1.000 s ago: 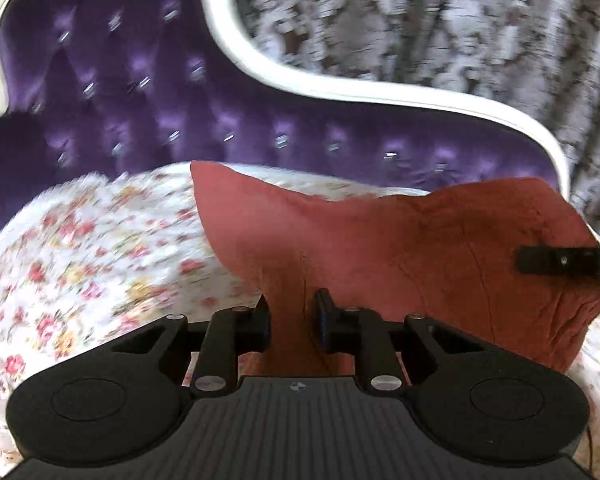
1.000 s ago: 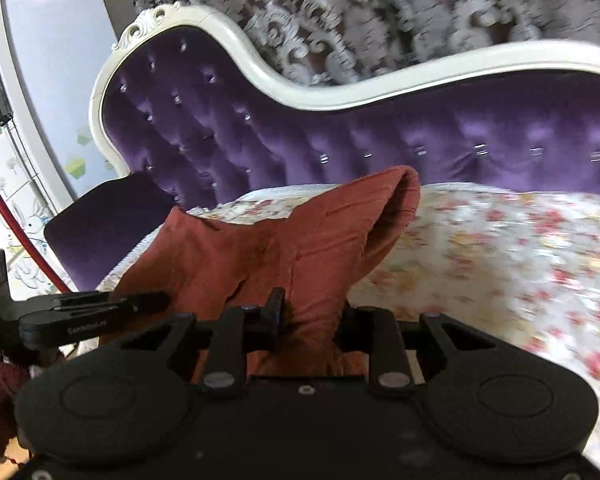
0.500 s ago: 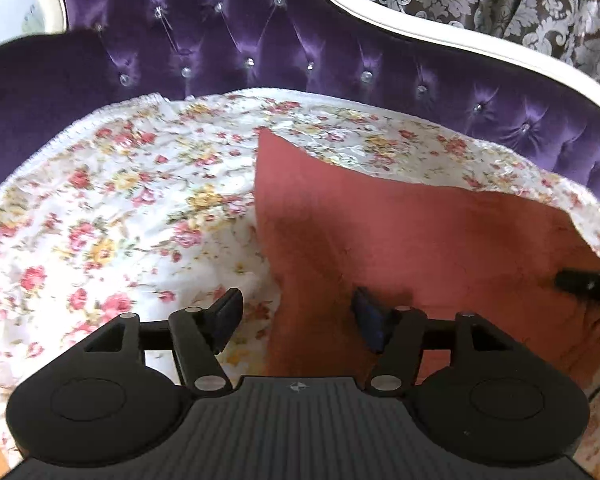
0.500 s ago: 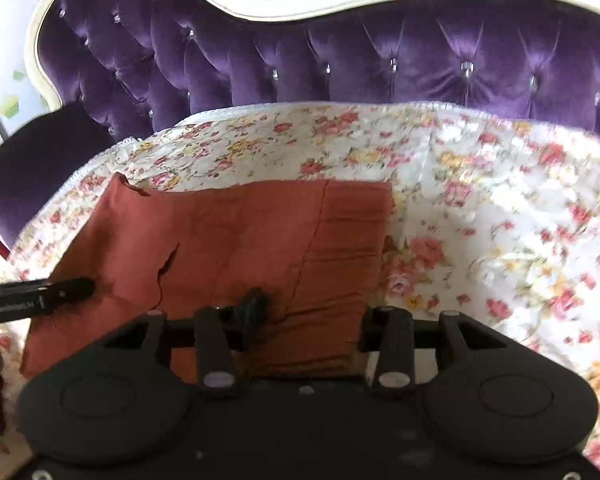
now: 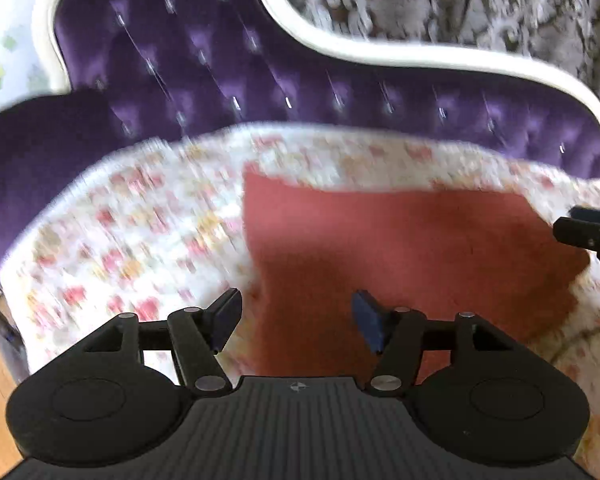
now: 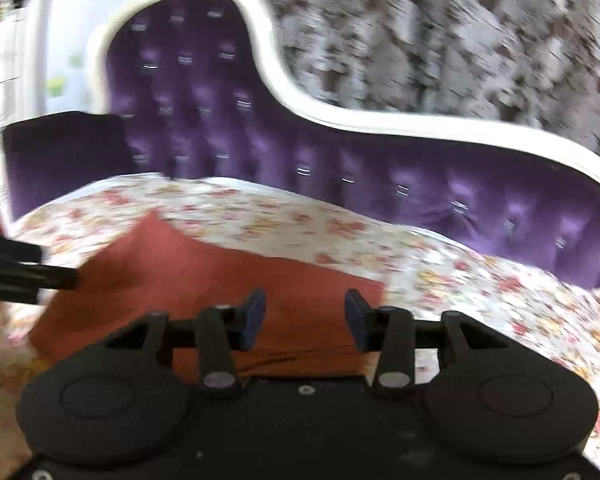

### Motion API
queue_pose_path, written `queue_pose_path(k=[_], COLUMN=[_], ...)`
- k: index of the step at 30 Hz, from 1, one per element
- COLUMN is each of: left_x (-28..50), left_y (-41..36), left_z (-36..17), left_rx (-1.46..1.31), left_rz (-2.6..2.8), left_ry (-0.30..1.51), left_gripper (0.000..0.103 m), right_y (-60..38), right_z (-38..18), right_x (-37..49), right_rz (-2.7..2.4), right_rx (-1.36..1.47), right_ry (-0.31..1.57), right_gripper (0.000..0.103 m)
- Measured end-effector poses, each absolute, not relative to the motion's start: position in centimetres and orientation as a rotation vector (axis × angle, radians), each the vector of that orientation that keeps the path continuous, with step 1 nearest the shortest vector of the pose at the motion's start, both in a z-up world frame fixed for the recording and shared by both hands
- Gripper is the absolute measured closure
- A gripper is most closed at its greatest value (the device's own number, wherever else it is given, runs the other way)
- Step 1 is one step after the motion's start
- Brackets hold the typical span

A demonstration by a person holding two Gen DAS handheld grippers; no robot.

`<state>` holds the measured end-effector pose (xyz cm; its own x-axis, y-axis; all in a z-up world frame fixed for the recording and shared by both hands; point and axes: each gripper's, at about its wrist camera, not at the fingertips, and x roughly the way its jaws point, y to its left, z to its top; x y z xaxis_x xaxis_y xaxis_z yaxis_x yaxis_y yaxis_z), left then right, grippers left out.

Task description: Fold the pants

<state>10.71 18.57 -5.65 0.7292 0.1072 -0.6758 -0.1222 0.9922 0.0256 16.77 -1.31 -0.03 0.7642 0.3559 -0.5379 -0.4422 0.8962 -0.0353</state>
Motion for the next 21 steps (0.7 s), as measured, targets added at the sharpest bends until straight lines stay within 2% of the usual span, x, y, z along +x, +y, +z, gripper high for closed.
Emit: queue_pose_path(k=[1,2,4,6,7,12,15,17,21], left_x=[11.0,11.5,11.9,12.2,12.0,10.8,10.1,11.2,14.1], left_y=[18.7,18.9,20.0,20.9,21.1,20.8,20.7,20.5,21.8], left_z=[-6.5,-7.6,-8.1,-8.0,-8.2,-7.0,-5.9,-5.6,-6.5], left_rx=[-0.025,-0.037,-0.122,-0.173,-0.183,-0.174,-0.183,-0.174,-0.176], left_rz=[0.126,0.119,0.106,0.104,0.113,0.160,0.185,0.173,0.291], left_ry=[0.783,0.833,0.863,0.876,0.874,0.785,0.686,0.688,0.751], left_gripper=[0.042,0.041,0.040,0.037,0.033,0.035,0.034,0.034,0.034], right_y=[-0.9,-0.5,-0.7,-1.6,-1.7,-1.7,-1.3,-0.6,0.4], right_z=[-0.5,-1.3,-3.9,-4.6,-4.4,-3.3,-0.9,0.4,0.7], right_x=[16.2,16.1,16.3,16.1,16.1,16.3,16.3,16.3,18.9], right_rz=[0.455,0.453,0.444,0.447,0.448,0.434,0.442,0.453,0.464], right_rx=[-0.196,-0.237,-0.252,-0.204,-0.201,-0.159,-0.148,-0.181,-0.165], right_ry=[0.576,0.624,0.726,0.708,0.716,0.737,0.662,0.617,0.621], right_gripper=[0.101,0.102,0.102,0.102,0.102,0.098,0.096,0.092,0.092])
